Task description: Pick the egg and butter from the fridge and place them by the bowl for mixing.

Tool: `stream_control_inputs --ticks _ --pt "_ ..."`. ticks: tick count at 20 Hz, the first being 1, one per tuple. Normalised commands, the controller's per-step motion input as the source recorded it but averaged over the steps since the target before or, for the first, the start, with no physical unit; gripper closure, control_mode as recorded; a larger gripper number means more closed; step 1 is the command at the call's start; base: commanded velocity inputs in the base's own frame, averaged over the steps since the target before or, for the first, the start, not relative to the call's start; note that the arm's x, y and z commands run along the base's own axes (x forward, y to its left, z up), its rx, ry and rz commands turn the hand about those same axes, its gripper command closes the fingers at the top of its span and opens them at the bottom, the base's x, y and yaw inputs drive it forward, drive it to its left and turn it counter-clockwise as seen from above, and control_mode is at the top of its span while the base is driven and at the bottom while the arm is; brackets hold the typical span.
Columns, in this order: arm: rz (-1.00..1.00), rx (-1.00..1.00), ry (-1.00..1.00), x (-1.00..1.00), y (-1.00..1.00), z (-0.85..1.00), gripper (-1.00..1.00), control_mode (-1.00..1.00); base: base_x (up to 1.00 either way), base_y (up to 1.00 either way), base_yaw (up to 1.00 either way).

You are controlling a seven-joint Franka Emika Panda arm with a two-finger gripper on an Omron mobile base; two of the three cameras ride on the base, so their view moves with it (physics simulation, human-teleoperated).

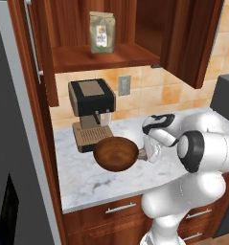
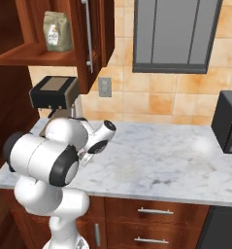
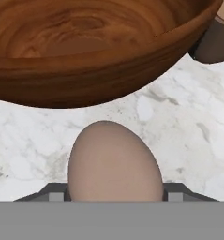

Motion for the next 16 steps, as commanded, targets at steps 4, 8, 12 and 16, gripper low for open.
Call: stream_control_inputs --ticks 4,8,12,16 --pt "0.13 0.0 0.0 0.0 -0.17 0.0 -1.0 -1.0 0.0 0.0 0.0" --pt "0.1 0.0 0.0 -0.01 -0.16 0.0 -1.0 -1.0 0.0 0.0 0.0" --pt "0.06 0.0 0.0 -0.05 -0.2 0.05 -1.0 -1.0 0.0 0.0 0.0" --pt "0.01 0.0 0.02 -0.25 -0.32 0.15 -1.0 -1.0 0.0 0.0 0.0"
